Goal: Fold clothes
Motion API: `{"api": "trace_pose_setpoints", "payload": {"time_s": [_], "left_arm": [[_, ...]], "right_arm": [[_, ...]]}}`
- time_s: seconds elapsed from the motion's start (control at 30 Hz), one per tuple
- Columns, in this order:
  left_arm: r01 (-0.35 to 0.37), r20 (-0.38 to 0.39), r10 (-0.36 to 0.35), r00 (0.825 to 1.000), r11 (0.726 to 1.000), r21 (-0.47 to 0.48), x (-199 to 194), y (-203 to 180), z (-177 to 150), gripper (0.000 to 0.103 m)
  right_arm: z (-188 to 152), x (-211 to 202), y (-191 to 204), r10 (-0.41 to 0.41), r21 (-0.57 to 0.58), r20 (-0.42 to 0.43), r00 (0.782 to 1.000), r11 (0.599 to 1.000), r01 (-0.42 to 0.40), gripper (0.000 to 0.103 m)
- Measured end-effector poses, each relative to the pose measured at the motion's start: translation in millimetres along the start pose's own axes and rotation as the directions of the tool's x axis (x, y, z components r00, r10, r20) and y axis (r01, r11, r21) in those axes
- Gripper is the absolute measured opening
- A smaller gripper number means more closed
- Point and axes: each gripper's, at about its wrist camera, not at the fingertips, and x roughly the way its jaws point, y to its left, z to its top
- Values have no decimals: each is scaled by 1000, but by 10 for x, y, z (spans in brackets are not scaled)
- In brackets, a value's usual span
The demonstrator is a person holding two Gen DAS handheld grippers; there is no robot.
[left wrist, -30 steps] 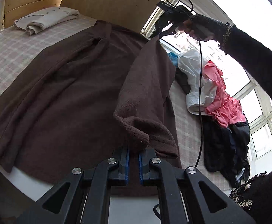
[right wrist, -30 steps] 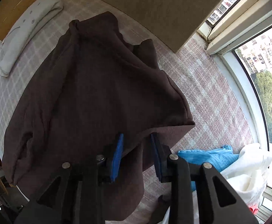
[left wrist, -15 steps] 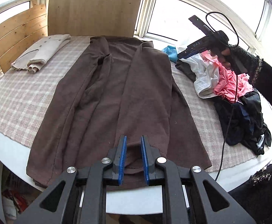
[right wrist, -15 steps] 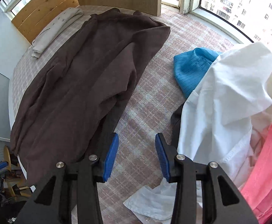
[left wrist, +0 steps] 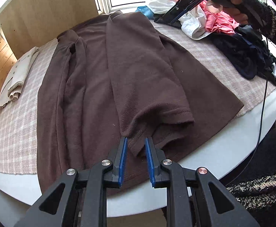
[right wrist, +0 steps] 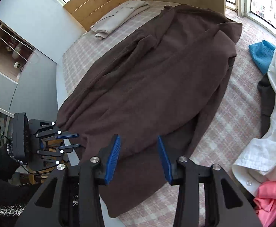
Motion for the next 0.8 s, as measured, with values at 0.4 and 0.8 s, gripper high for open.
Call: {"api": "trace_pose_setpoints", "payload": {"time_s": [0.4, 0.8], "left_arm": [[130, 5, -132, 991, 980, 148, 97, 21, -3, 0], [125, 61, -155, 986, 933, 337, -27, -267, -96, 7]], "right_arm": [[-448, 637, 526, -79, 3, -113, 990, 997, 80, 39], [-655, 346, 834, -109, 27, -38, 993, 994, 110, 39]]}}
